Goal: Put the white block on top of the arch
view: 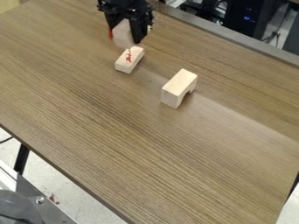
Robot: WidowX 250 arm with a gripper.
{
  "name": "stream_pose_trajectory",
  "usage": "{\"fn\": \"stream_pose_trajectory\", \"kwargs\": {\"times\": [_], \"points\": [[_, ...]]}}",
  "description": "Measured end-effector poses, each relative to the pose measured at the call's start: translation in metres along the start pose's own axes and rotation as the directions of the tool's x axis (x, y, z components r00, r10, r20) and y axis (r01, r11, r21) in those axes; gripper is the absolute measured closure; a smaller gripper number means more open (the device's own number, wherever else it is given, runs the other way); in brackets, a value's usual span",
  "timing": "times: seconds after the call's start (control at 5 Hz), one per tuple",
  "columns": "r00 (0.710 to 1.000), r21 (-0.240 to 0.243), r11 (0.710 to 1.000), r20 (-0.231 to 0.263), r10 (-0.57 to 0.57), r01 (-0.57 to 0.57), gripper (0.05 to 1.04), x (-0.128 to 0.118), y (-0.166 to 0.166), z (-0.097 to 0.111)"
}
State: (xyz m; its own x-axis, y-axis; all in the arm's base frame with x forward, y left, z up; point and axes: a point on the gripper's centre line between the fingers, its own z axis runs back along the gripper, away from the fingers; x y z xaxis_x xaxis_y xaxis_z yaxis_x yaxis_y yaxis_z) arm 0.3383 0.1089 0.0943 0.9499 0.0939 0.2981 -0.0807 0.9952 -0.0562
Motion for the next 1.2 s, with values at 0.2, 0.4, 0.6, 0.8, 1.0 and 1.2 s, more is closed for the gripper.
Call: {"fn": "stream_pose_trajectory", "kwargs": {"times": [0.2, 0.4, 0.6, 0.8, 1.0, 1.2], "points": [[1.000, 0.052, 0.999, -0.027, 0.015, -0.014, 0.496, -0.010, -0.004, 0.007], [0.996, 0.124, 0.992, -0.088, 0.012, -0.001, 0.496, -0.019, -0.025, 0.003], [0.992, 0.157, 0.987, -0.126, 0.004, 0.016, 0.496, -0.028, -0.037, 0.005], [0.991, 0.160, 0.986, -0.134, -0.015, 0.036, 0.496, -0.029, -0.056, 0.008], [0.990, 0.137, 0.990, -0.143, -0.016, 0.036, 0.496, -0.031, -0.065, 0.007], [0.990, 0.099, 0.994, -0.133, -0.035, 0.049, 0.495, -0.037, -0.074, 0.014]]}}
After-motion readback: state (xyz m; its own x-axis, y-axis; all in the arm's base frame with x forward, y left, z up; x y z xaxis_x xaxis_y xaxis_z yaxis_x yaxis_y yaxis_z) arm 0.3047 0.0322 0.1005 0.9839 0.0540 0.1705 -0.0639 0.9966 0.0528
